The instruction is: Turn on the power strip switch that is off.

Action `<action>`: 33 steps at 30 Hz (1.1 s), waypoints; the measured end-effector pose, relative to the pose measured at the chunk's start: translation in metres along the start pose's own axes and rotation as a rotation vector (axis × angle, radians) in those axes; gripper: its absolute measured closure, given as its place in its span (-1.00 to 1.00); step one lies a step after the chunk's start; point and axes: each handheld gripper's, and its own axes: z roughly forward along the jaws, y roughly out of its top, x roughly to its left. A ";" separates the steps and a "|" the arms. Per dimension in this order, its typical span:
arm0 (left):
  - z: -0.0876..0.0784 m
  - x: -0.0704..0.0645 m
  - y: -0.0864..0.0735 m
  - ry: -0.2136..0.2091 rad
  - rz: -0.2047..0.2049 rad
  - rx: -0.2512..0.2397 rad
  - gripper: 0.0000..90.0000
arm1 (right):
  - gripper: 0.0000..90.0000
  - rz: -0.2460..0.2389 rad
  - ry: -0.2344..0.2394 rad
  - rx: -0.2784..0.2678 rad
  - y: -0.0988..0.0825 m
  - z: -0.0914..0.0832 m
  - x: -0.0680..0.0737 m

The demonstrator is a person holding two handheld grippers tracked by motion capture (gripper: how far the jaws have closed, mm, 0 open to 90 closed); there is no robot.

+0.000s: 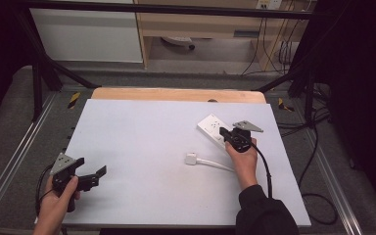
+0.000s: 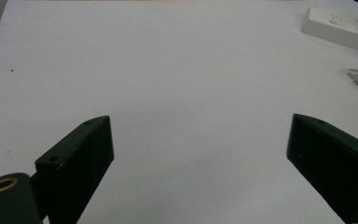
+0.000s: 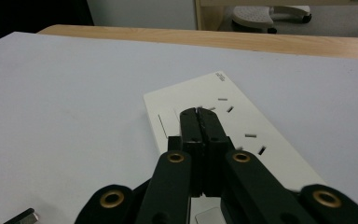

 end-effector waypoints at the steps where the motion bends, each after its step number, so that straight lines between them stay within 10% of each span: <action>1: 0.000 0.000 0.000 0.001 0.001 0.001 -0.84 | 1.00 -0.003 0.002 0.004 0.000 0.001 0.000; 33: 0.000 -0.002 0.000 -0.005 0.008 0.006 -0.84 | 1.00 -0.035 -0.012 0.079 -0.008 0.007 0.001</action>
